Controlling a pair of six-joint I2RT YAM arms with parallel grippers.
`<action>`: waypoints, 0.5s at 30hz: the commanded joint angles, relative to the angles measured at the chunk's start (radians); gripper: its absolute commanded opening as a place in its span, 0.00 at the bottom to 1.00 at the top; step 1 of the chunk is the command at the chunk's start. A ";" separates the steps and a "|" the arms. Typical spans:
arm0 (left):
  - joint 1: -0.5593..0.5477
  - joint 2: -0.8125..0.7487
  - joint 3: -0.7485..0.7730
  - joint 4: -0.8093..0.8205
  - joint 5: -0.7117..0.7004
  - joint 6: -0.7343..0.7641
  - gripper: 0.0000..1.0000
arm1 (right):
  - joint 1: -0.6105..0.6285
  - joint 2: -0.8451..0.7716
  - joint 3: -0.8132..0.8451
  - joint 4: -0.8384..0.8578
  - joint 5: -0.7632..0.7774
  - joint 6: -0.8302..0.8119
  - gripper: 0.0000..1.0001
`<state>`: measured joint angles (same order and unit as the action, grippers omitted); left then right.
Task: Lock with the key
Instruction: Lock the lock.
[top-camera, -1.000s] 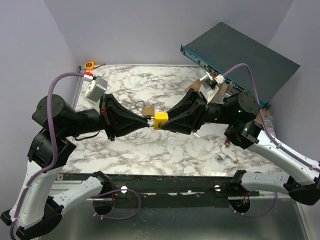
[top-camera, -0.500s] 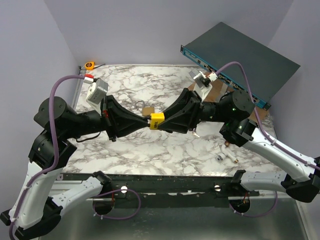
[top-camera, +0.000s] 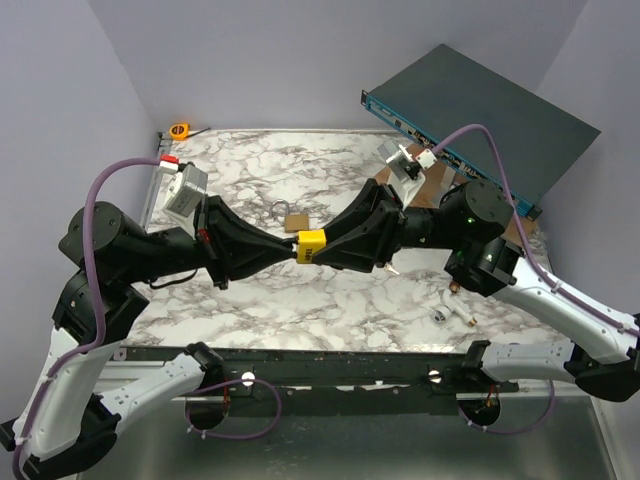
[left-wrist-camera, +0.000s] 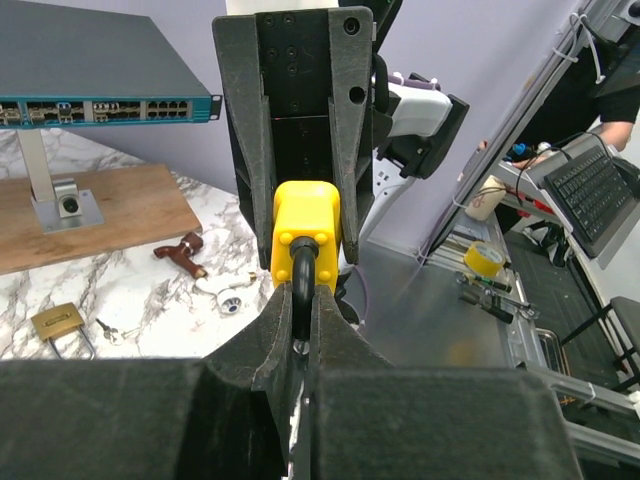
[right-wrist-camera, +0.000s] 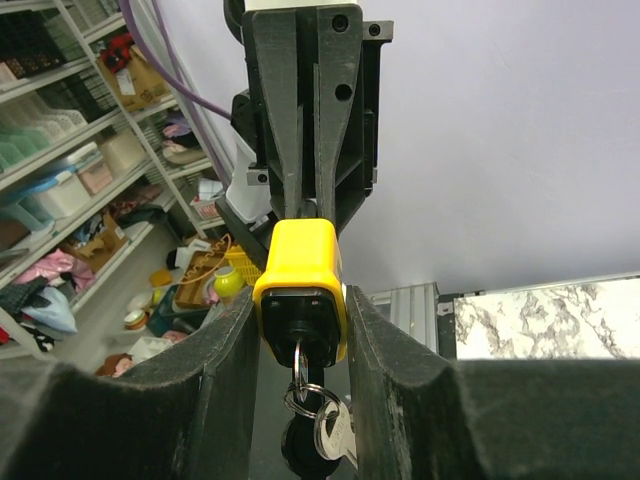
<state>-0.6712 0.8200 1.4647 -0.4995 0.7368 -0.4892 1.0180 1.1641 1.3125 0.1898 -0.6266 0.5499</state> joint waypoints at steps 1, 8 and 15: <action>-0.051 0.085 -0.058 0.003 0.040 -0.002 0.00 | 0.056 0.105 -0.001 -0.062 0.159 -0.063 0.01; -0.055 0.080 -0.069 0.020 0.003 0.002 0.00 | 0.061 0.094 -0.004 -0.089 0.192 -0.081 0.01; -0.046 0.011 -0.073 0.046 -0.084 0.035 0.00 | 0.060 0.007 -0.047 -0.107 0.273 -0.126 0.28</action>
<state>-0.6857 0.7986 1.4231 -0.4568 0.6605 -0.4713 1.0416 1.1328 1.3071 0.1375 -0.5114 0.4892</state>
